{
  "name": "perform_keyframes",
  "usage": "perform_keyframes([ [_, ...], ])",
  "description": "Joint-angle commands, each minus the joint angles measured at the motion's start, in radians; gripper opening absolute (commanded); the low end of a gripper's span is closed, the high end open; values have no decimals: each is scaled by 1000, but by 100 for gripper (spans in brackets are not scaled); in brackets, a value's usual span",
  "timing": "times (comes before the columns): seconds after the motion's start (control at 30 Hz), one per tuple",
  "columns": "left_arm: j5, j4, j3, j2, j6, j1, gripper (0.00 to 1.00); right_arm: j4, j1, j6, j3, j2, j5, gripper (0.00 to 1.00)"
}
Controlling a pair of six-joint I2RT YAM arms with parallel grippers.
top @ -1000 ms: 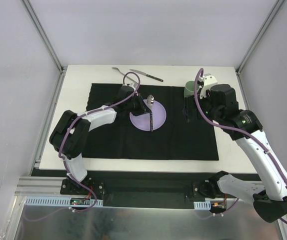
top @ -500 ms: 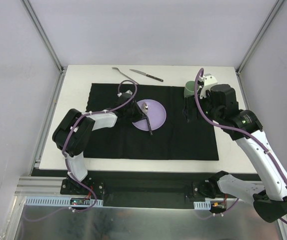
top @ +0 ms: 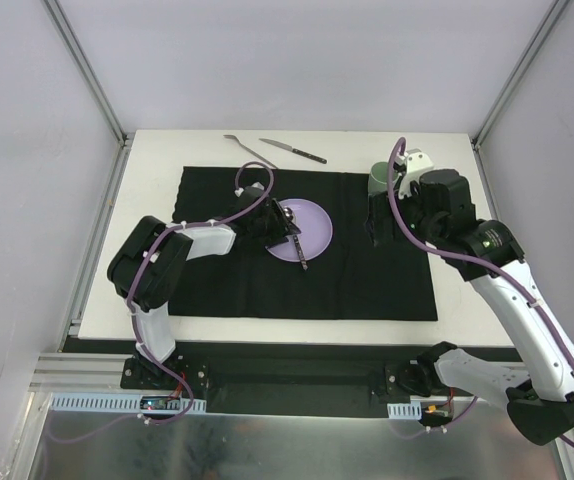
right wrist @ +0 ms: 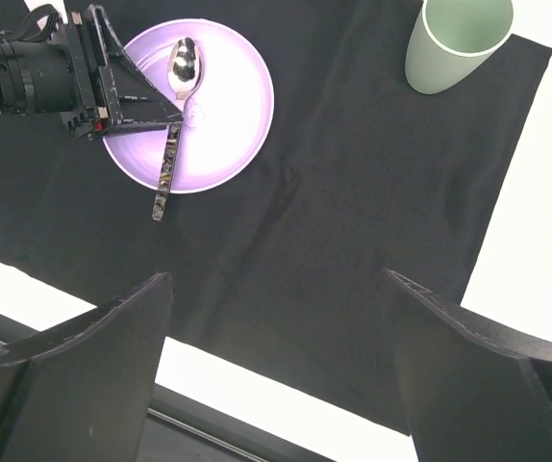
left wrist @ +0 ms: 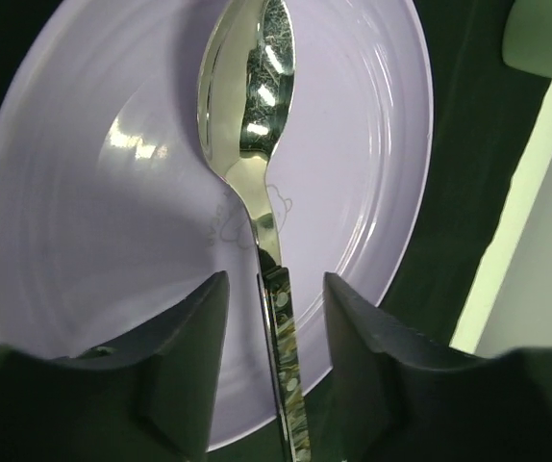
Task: Set the dinner table for one person
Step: Place the spoon on the napkin.
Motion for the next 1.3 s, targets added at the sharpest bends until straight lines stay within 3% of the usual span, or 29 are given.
perform_keyframes([
  [0.0, -33, -2, 16, -36, 7, -6, 56, 6, 9, 17, -13, -5, -2, 91],
  [0.03, -30, -7, 15, -42, 11, -6, 71, 6, 11, 17, -18, -7, 0, 92],
  [0.13, -25, -25, 19, -83, 32, -6, 88, 9, 11, 17, -28, -10, -3, 92],
  [0.17, -33, -34, 25, -114, 40, -7, 98, 12, 12, 17, -33, -10, -5, 92],
  [0.2, -34, -39, 28, -133, 55, -6, 99, 15, 14, 17, -38, -10, -9, 92],
  [0.43, -96, -168, 99, -323, 156, 5, 99, 41, 41, 17, -131, -14, -57, 92],
  [0.67, -11, -264, 44, -568, 211, 207, 99, 109, 142, 38, -228, 44, -85, 92],
  [0.83, 53, -370, -16, -714, 296, 368, 99, 159, 254, 31, -210, 200, 3, 91],
  [1.27, 140, -450, -93, -826, 368, 476, 99, 327, 328, -14, 19, 636, 35, 90],
])
